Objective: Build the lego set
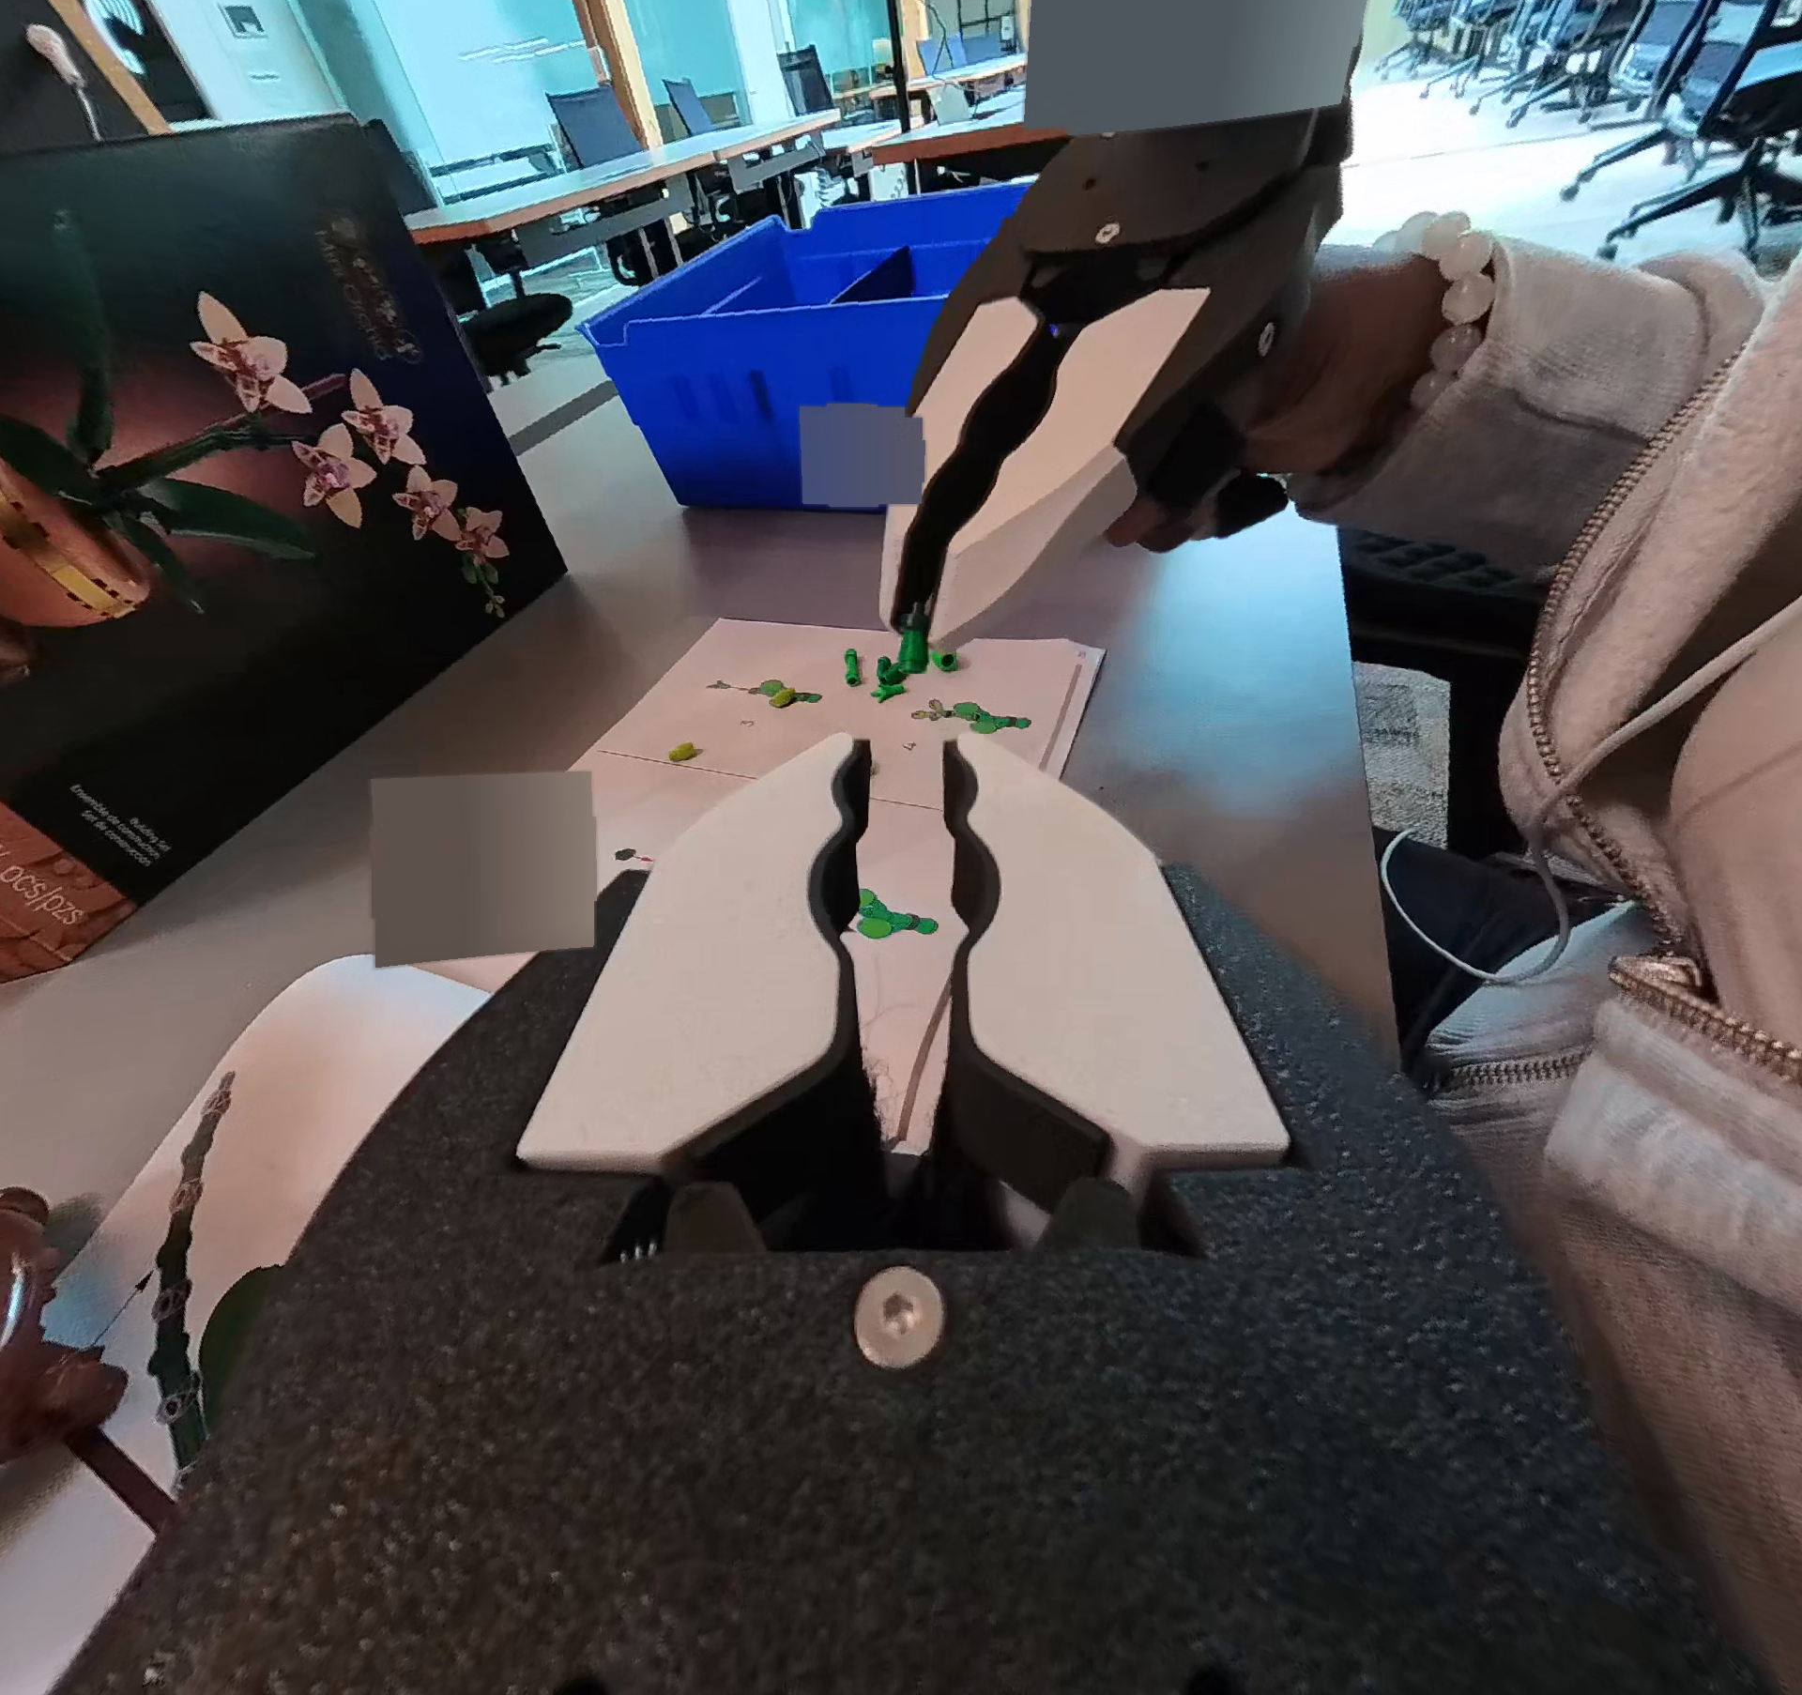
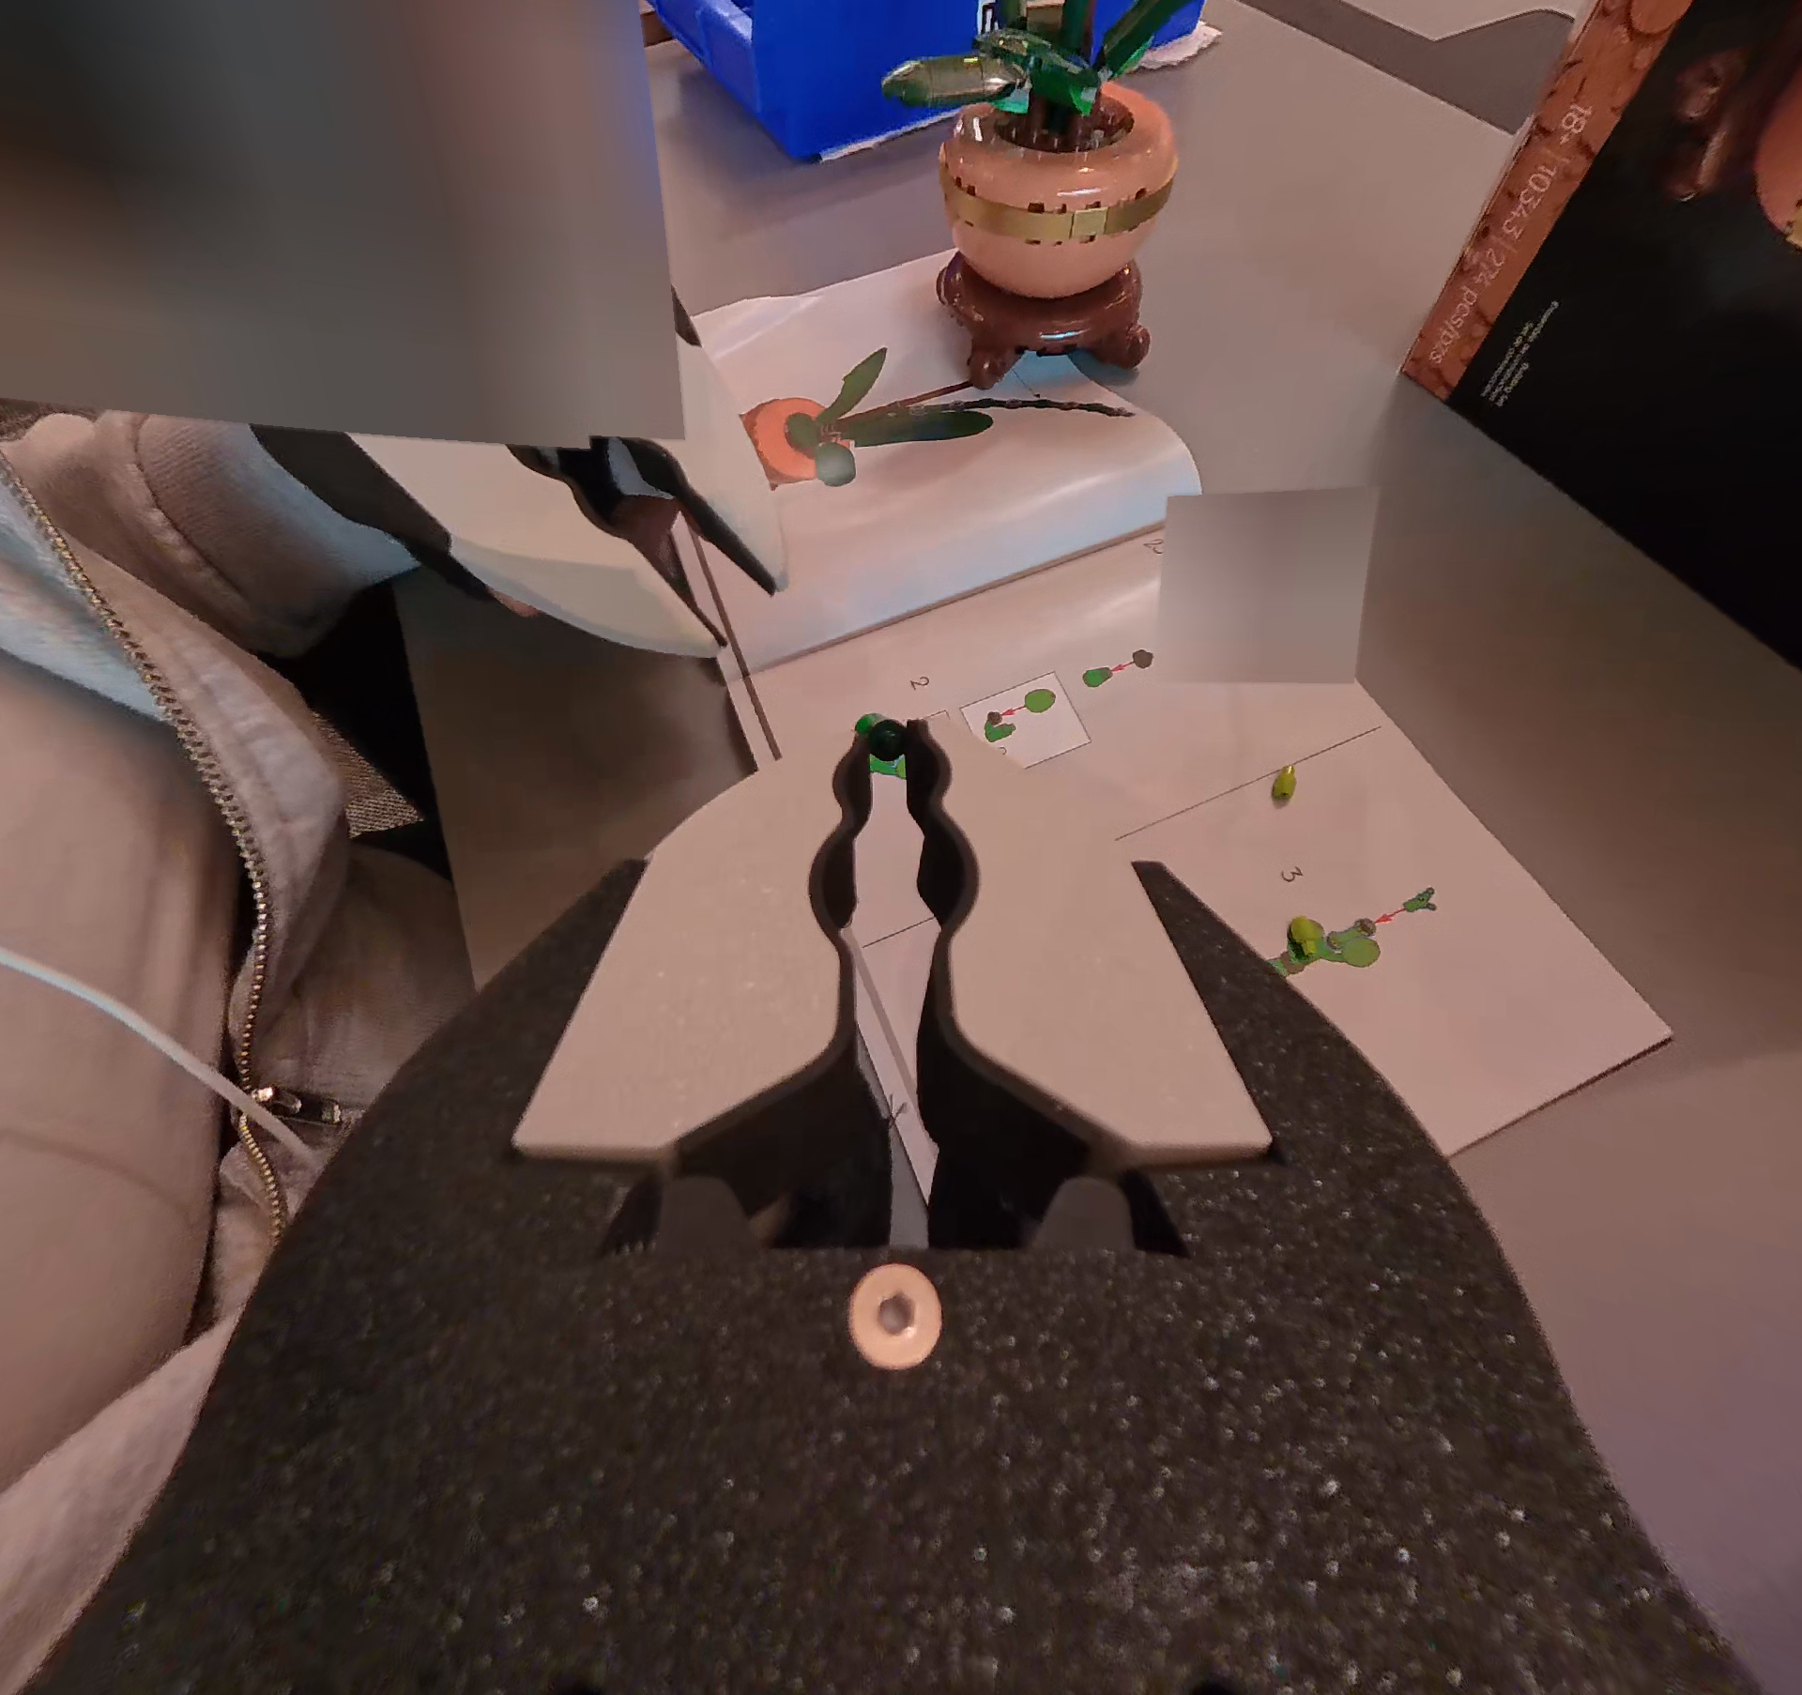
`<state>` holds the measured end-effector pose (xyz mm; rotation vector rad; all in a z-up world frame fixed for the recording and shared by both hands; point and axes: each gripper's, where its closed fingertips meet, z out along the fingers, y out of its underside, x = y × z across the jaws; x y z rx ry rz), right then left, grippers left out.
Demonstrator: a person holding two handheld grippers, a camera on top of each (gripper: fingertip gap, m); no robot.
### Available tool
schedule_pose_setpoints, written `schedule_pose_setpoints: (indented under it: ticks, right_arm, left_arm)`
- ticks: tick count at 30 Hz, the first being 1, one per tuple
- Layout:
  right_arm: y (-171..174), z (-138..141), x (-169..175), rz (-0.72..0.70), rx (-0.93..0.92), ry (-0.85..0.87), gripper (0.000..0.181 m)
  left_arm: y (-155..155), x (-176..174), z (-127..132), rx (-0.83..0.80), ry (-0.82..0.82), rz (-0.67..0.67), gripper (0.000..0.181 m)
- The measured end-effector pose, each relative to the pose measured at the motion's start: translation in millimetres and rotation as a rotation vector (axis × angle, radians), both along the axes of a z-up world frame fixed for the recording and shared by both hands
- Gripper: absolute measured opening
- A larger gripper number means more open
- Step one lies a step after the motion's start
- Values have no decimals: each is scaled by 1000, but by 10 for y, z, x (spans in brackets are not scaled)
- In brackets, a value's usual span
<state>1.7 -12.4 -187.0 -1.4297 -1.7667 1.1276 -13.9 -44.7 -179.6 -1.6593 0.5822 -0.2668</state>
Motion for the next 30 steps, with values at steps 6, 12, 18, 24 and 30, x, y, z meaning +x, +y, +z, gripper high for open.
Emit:
schedule_pose_setpoints:
  ticks: [6, 12, 18, 24, 30]
  right_arm:
    - [-6, 17, -37, -13, -44, 33, 7]
    - [80, -78, -36, -46, -5, -8, 7]
    - [304, -170, -42, -44, 145, -143, 7]
    - [699, -288, -151, -38, 309, -337, 7]
    - [1121, -345, -340, -91, 376, -446, 7]
  left_arm:
    - [1, 16, -17, -10, 7, -11, 12]
    - [5, 12, -15, -10, 6, -7, 12]
    - [2, -14, 19, 9, -14, 4, 12]
    - [-34, -75, 96, 48, -63, 24, 10]
    - [-76, -127, 92, 18, -67, 33, 10]
